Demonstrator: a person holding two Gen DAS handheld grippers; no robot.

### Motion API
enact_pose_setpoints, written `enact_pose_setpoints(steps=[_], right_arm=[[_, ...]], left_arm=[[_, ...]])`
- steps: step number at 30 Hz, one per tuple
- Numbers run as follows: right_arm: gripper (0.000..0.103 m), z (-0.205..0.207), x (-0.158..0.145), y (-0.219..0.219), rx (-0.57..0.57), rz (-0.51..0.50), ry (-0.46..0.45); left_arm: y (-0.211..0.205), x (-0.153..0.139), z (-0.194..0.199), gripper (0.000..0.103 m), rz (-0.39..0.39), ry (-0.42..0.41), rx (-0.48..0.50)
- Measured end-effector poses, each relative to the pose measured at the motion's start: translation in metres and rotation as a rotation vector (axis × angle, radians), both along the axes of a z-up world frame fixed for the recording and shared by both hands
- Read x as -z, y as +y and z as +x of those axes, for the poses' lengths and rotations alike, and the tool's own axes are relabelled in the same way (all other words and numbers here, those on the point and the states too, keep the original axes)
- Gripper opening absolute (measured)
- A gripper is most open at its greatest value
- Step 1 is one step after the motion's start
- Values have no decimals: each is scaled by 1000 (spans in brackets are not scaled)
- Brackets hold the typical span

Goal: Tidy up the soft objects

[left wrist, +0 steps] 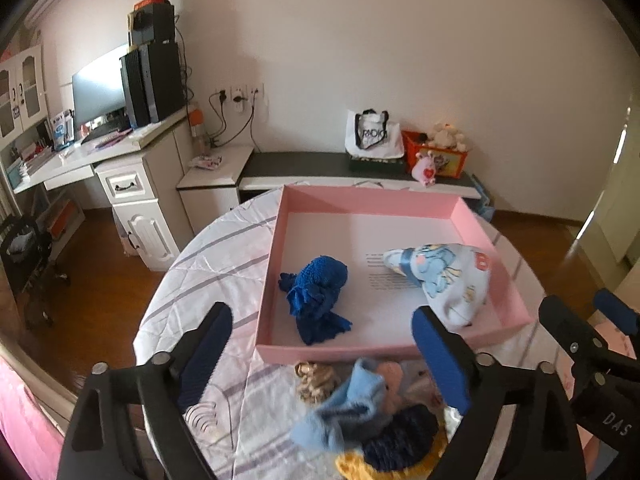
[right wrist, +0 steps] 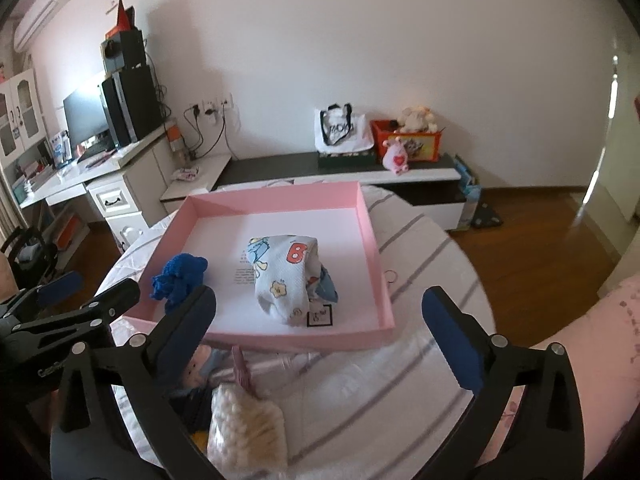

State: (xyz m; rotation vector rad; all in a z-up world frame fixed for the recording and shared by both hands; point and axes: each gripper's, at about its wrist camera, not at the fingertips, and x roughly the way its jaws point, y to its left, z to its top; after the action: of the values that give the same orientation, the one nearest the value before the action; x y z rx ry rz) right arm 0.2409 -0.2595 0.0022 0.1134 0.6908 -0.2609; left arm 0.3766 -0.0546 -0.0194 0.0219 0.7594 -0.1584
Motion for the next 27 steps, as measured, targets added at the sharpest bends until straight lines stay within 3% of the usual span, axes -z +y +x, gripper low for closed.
enact_pose_setpoints(steps=[15, 27], right_arm=[[103, -84, -45, 20, 1, -47, -99], [103, -146, -74, 39, -19, -69, -205]], left_arm=[[12, -53, -119, 103, -21, -143, -8], [26, -79, -208, 103, -38, -244, -3]])
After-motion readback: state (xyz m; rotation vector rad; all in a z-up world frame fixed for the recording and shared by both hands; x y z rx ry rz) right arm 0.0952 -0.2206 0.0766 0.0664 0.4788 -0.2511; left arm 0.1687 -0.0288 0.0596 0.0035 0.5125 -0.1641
